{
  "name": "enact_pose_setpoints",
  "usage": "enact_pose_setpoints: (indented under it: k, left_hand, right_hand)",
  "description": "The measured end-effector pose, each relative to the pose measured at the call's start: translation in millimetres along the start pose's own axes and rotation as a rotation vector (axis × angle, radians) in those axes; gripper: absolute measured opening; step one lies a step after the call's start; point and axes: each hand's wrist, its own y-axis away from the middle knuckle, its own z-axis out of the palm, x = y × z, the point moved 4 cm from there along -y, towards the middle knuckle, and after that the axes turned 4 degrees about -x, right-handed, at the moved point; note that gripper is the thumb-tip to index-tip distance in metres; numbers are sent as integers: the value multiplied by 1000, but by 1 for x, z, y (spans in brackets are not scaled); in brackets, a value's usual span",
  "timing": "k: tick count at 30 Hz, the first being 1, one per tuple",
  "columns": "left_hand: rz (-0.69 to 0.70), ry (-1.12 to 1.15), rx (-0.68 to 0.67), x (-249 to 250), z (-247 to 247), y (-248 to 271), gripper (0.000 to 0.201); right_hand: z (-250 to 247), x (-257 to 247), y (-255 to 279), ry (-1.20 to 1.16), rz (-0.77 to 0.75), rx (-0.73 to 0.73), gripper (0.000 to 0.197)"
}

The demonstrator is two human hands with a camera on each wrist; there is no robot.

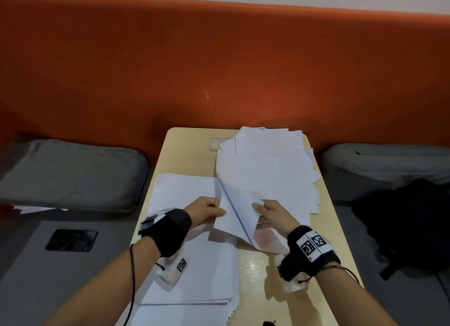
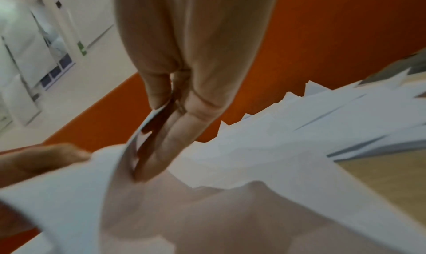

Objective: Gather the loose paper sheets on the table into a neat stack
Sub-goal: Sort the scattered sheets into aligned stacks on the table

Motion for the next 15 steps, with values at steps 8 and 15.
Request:
enact_pose_setpoints:
  k: [8,15]
  left_hand:
    - [-65,12,108,-16,-26,15,26]
    - [-29,-87,197,-13,-23,12,35]
  right_hand:
    - [-11,2,-9,-55,-50,-35,21]
    - [-9,0,-9,-67,-70,-65,21]
